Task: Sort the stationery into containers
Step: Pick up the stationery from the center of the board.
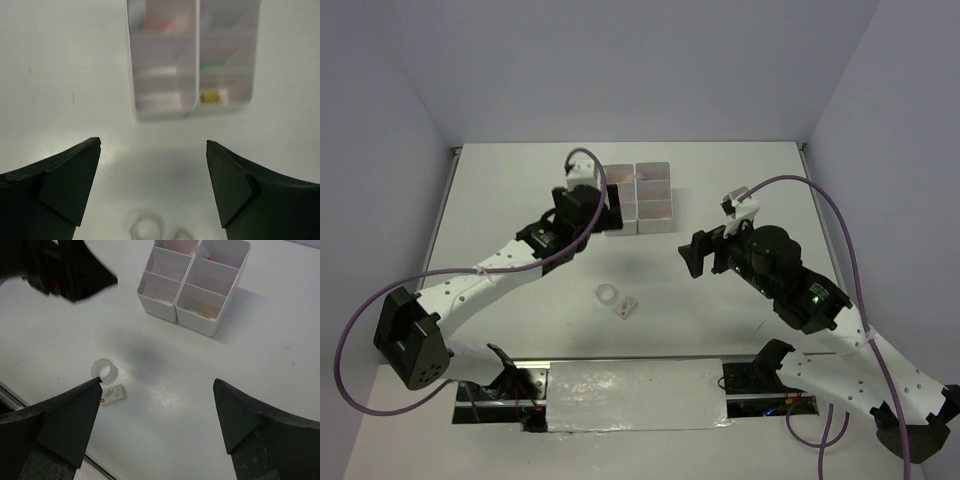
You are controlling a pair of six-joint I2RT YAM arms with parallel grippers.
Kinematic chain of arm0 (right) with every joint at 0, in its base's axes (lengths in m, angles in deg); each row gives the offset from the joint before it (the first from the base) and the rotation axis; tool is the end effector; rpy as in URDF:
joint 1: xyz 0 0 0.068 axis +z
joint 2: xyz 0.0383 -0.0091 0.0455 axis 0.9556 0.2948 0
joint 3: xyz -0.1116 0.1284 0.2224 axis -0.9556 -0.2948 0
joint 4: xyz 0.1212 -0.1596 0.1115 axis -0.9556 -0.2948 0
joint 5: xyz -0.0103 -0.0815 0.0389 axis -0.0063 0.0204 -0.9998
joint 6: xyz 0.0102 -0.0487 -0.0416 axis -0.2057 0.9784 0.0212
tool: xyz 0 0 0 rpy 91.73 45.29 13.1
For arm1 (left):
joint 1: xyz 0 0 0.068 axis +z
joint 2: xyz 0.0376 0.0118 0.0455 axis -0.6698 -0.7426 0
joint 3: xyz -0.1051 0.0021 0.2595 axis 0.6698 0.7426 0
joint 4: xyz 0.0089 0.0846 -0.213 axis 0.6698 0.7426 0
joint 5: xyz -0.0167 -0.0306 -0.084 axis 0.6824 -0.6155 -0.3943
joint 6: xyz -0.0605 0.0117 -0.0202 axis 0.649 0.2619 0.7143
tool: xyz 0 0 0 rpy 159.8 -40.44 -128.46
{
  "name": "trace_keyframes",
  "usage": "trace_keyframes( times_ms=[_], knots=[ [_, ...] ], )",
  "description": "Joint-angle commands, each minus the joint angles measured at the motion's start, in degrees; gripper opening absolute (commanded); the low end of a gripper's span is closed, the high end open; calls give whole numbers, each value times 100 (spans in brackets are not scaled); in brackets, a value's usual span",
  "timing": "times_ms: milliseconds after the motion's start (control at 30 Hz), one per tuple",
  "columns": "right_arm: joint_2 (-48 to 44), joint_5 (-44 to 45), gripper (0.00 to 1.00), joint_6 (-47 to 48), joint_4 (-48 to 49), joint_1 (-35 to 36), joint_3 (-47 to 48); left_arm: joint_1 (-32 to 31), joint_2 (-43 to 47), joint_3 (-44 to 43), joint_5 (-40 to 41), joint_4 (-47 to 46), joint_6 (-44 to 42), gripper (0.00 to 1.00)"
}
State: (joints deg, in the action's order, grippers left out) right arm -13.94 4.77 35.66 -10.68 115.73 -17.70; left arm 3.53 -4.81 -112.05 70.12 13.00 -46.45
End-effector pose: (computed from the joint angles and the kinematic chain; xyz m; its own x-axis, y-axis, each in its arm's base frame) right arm 0.1011 0.0819 0.3573 -0.2823 -0.0484 -0.9581 -0.5085 0.8544 0.1066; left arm 0.2446 -0.1613 0.3559 -0.2957 -0.3332 -0.8953 -0.0036 0.9376 -0.3477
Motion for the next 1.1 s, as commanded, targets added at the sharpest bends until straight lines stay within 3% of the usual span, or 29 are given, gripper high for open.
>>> trace_keyframes(
  times_ms=[0,233,500,900,1067],
  knots=[
    [75,-151,100,1,97,19,-20,-366,157,523,60,1382,709,99],
    [128,-424,100,27,167,11,-46,-700,185,1684,-564,1207,982,99],
    [172,-538,100,45,132,11,-55,-850,-597,1702,-767,829,930,99],
    [172,-591,100,45,141,11,-64,-1069,-1117,1447,-643,1233,1140,91],
    [172,-565,100,53,158,11,-72,-1201,-1353,1465,-758,1206,1228,80]
  ],
)
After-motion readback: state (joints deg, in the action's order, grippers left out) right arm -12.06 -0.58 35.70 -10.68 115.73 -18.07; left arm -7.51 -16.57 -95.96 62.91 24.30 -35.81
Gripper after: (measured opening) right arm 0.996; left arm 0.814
